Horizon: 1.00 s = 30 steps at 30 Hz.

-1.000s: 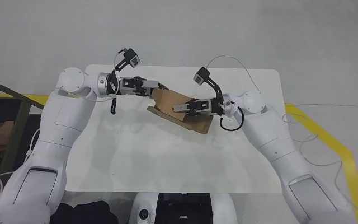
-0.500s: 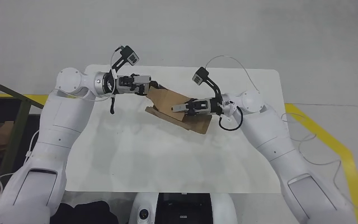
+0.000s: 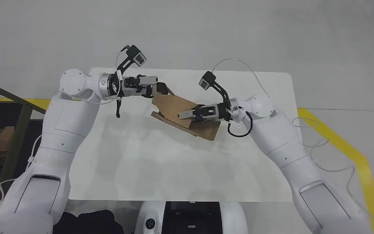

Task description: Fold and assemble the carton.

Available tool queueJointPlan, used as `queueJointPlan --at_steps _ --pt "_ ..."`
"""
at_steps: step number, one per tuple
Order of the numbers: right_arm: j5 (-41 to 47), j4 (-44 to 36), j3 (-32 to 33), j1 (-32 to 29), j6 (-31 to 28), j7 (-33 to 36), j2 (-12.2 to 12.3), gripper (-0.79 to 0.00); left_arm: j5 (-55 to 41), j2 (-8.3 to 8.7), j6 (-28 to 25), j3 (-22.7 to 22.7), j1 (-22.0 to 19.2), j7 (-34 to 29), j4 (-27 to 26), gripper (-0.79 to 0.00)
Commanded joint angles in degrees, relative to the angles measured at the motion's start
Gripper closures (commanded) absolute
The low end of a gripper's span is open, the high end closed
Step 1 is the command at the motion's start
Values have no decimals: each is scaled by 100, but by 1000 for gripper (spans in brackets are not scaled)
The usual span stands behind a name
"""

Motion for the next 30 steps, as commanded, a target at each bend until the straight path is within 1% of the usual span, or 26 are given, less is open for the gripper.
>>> queueJointPlan --at_steps 1,7,12,18,30 --pt "-9 5 -19 8 4 11 -9 0 -13 -2 -18 -12 -14 0 -1 -785" --pt "0 29 -104 45 8 68 -51 0 -16 -7 -23 -26 -45 12 -15 -785" --pt "30 46 -165 89 -12 137 -88 0 -23 -43 16 88 -97 2 1 -785" --pt "132 73 -197 127 -63 280 -123 0 -32 -99 39 252 -205 -34 134 -785" --pt "172 107 -276 194 -89 451 -184 0 -141 -171 66 394 -341 -162 374 -785"
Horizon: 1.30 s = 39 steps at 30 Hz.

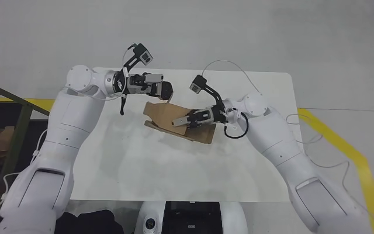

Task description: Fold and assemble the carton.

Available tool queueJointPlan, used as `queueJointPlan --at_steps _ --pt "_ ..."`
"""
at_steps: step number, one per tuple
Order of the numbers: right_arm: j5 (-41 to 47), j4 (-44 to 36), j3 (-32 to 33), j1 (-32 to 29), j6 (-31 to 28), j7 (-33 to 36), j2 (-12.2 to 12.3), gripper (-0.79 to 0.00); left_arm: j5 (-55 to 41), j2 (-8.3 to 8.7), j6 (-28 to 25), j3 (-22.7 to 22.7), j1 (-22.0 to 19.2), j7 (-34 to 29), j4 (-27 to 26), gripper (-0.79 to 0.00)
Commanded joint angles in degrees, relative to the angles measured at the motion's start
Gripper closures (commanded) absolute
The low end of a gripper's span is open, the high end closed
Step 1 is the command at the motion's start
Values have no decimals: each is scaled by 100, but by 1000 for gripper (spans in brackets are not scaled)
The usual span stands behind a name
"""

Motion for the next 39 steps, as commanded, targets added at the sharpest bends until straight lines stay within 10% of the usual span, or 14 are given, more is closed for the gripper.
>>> queueJointPlan --at_steps 1,25,39 --pt "-8 10 -12 14 8 4 -9 0 -15 -13 26 37 -16 -51 26 -785" --pt "-52 140 91 34 -4 -44 -40 0 -90 29 257 382 -92 -376 31 -785" --pt "-296 18 336 -53 -34 -346 31 0 -280 139 -156 -174 158 -228 15 -785"
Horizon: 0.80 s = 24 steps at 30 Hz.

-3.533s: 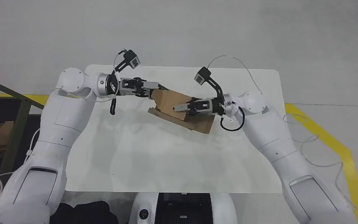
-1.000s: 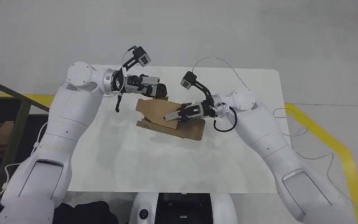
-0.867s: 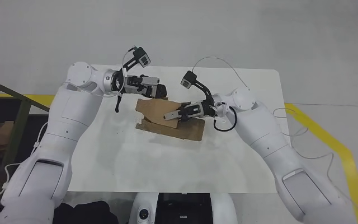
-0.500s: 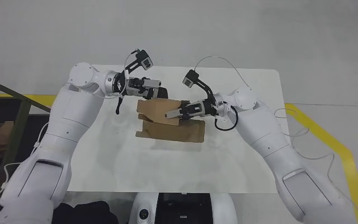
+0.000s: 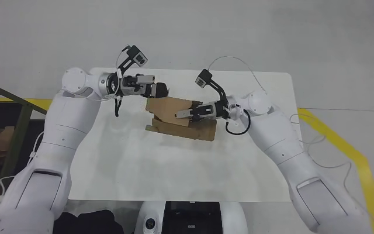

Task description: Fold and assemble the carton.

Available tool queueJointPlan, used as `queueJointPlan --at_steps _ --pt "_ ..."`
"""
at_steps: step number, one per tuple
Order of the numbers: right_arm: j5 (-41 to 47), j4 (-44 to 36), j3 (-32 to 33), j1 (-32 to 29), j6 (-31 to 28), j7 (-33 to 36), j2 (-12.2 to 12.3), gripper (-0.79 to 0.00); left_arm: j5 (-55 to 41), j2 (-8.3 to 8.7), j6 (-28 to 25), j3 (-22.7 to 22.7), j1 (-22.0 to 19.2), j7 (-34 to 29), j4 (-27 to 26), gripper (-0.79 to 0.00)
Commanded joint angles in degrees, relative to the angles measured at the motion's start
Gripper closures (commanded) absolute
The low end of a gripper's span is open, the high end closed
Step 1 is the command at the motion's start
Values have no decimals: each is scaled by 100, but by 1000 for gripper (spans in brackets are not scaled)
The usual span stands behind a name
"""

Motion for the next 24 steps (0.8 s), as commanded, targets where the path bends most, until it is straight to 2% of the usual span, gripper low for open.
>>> queueJointPlan --at_steps 1,24 --pt "-55 -60 42 -26 22 -74 16 0 51 13 -42 -46 61 47 -109 -785" --pt "-455 -388 642 -297 290 -938 201 0 184 86 138 -286 477 -12 -762 -785"
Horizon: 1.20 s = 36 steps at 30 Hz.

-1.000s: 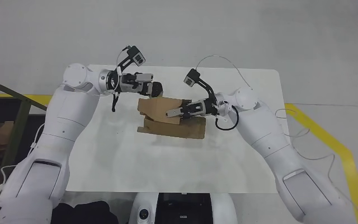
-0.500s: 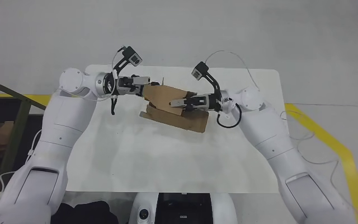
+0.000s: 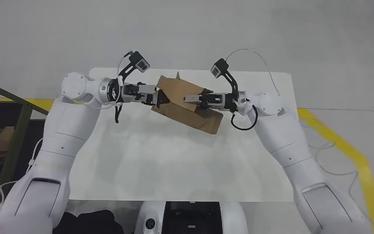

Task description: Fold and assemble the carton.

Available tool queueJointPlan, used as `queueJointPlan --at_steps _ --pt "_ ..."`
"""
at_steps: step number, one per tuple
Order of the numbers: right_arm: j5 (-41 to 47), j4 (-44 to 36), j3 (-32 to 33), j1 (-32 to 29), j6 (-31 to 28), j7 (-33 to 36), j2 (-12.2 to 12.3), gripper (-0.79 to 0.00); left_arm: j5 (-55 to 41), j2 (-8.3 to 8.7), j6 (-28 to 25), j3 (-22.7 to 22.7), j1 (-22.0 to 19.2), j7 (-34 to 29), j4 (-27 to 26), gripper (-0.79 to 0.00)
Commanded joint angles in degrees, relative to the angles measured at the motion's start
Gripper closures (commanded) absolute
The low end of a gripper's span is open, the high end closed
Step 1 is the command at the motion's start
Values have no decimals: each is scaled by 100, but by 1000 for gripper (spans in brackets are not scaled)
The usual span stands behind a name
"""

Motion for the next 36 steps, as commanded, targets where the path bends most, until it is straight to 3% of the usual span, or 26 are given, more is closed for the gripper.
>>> queueJointPlan --at_steps 1,11,36 --pt "-50 -17 18 -11 35 -69 8 0 6 10 14 -37 43 -2 -72 -785" --pt "-2 -108 133 -111 4 -368 25 0 25 20 117 -48 166 -1 -271 -785" --pt "144 -607 104 -415 18 -731 4 0 3 -80 67 169 -27 79 -235 -785"
